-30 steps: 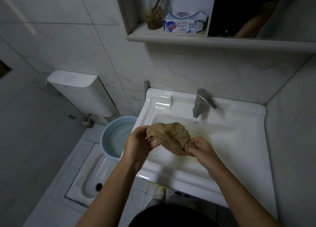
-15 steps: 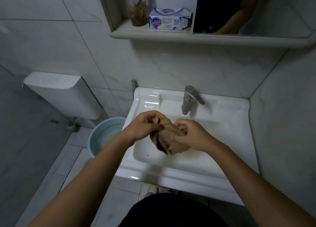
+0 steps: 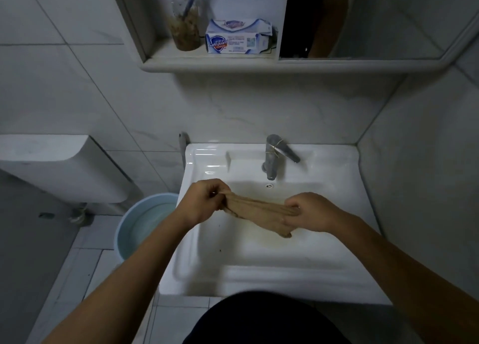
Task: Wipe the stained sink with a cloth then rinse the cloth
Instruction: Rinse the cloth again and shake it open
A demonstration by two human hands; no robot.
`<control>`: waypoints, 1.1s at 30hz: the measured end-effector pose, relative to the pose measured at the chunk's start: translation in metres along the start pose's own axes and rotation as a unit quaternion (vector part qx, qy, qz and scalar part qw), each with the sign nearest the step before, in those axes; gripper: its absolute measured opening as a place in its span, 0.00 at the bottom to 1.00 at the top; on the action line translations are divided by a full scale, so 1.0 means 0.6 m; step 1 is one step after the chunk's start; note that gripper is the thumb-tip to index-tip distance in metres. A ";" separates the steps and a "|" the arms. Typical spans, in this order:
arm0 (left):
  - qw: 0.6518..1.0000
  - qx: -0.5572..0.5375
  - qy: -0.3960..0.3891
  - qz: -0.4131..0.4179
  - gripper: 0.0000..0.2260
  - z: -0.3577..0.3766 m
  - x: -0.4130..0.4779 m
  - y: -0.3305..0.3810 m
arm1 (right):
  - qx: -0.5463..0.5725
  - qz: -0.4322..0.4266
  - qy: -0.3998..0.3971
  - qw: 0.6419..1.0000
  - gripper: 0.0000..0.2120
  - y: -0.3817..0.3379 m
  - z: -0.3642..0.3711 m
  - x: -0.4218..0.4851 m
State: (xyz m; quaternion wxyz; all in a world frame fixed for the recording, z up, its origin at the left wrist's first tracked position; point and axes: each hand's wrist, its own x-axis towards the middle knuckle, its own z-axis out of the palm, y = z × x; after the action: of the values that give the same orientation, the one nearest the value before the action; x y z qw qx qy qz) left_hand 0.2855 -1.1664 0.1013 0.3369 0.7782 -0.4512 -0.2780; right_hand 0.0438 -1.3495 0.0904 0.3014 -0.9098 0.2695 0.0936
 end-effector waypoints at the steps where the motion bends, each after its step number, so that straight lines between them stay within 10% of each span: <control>1: 1.000 0.000 0.002 0.000 0.11 -0.003 0.006 -0.005 | 0.012 -0.005 0.015 1.000 0.19 0.002 0.000 0.003; 8: 0.998 0.041 0.047 0.031 0.10 -0.027 0.039 -0.024 | -0.065 0.037 0.044 0.996 0.10 0.010 0.001 0.004; 19: 0.972 -0.184 0.098 -0.109 0.04 -0.033 0.066 -0.036 | 0.060 0.095 0.107 0.988 0.07 0.048 0.016 0.004; 28: 0.967 -0.185 0.173 -0.020 0.03 -0.041 0.060 -0.011 | 0.121 0.089 0.370 0.917 0.05 -0.011 -0.020 -0.002; 33: 0.986 -0.059 0.031 -0.150 0.09 0.045 0.023 -0.101 | 0.073 0.187 0.136 0.970 0.11 0.071 0.116 -0.002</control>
State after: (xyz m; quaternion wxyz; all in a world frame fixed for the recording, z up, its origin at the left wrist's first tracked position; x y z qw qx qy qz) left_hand 0.3026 -1.1638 0.0357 0.3504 0.8241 -0.3016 -0.3272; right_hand 0.0189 -1.3358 0.0138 0.3050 -0.8230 0.4792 0.0035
